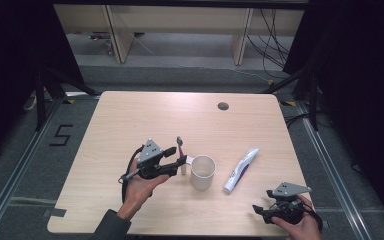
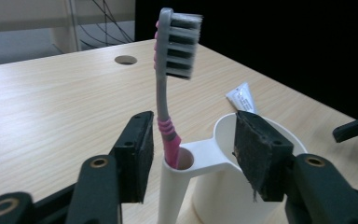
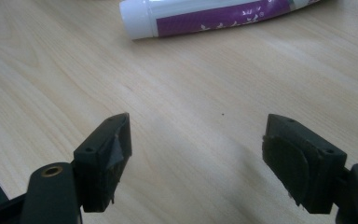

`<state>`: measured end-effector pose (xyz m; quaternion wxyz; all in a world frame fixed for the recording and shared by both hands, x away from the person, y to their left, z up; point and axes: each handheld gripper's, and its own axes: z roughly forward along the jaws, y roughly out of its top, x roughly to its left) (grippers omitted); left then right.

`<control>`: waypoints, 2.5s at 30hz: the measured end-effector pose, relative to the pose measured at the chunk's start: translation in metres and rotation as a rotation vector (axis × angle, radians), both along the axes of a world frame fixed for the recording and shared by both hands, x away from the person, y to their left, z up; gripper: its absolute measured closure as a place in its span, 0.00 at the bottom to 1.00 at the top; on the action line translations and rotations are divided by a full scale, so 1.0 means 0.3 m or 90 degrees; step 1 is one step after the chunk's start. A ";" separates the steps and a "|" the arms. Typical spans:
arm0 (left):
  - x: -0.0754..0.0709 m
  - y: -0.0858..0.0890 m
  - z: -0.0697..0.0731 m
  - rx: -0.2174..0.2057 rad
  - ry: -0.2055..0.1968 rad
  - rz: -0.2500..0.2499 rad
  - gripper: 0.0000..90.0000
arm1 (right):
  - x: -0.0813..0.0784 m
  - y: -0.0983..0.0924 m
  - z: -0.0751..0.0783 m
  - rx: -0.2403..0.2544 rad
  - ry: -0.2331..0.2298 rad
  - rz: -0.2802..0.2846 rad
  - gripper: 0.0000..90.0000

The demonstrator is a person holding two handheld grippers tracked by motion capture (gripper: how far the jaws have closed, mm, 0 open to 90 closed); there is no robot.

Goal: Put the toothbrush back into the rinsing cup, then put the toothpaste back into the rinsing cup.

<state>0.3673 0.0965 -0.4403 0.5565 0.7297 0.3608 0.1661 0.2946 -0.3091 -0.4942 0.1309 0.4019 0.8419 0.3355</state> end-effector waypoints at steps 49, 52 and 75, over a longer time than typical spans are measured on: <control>-0.220 0.114 -0.156 0.135 0.115 -0.058 0.20 | 0.001 -0.019 -0.003 0.016 0.014 -0.014 0.27; -0.235 0.115 -0.159 0.139 0.113 -0.056 0.20 | -0.002 -0.017 -0.002 0.018 0.017 -0.017 0.27; -0.302 0.143 -0.213 0.186 0.117 -0.051 0.20 | 0.014 -0.012 0.002 -0.011 0.010 -0.030 0.27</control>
